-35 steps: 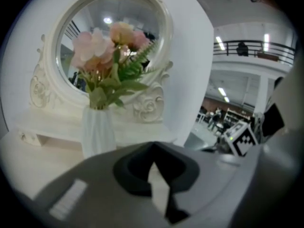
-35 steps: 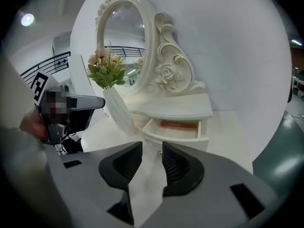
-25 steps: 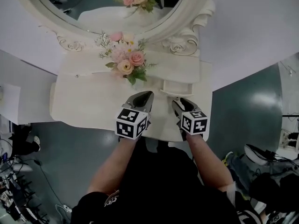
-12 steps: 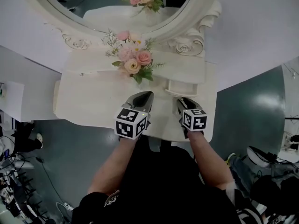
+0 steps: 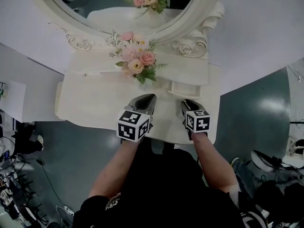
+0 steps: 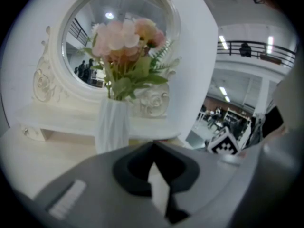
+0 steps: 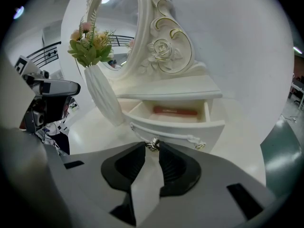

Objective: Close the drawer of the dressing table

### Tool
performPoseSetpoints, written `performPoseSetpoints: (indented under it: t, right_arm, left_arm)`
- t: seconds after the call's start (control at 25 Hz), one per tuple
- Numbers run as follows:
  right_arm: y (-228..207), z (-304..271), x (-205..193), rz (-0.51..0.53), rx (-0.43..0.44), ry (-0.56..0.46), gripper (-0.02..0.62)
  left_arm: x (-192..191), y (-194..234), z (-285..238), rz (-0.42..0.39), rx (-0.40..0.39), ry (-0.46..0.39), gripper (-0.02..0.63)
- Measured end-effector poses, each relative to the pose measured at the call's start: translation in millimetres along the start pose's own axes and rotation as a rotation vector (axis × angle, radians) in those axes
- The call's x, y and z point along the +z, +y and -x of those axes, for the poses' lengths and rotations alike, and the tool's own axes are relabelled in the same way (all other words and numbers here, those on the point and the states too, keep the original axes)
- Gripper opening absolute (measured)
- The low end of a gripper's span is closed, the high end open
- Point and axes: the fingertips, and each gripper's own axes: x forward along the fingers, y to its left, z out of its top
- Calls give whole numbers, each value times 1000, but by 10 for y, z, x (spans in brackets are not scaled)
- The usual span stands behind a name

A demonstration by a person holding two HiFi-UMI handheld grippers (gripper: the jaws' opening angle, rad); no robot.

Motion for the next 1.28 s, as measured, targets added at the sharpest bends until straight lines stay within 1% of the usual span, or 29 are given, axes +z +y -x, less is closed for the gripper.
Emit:
performPoseSetpoints:
  t: [0.56,0.92,1.28]
  right_arm:
    - [-92,8,190,7,17,-17,84]
    - [-156,-140,294,2,24,-19,83]
    - [-214,-245,354,-1,29,-21,83]
  left_arm:
    - [49,-39,-14,6,11,-4,9]
    - [120,-5,-55,-15,19,-8,9]
    - [130,36,-101,-19,21,-6,9]
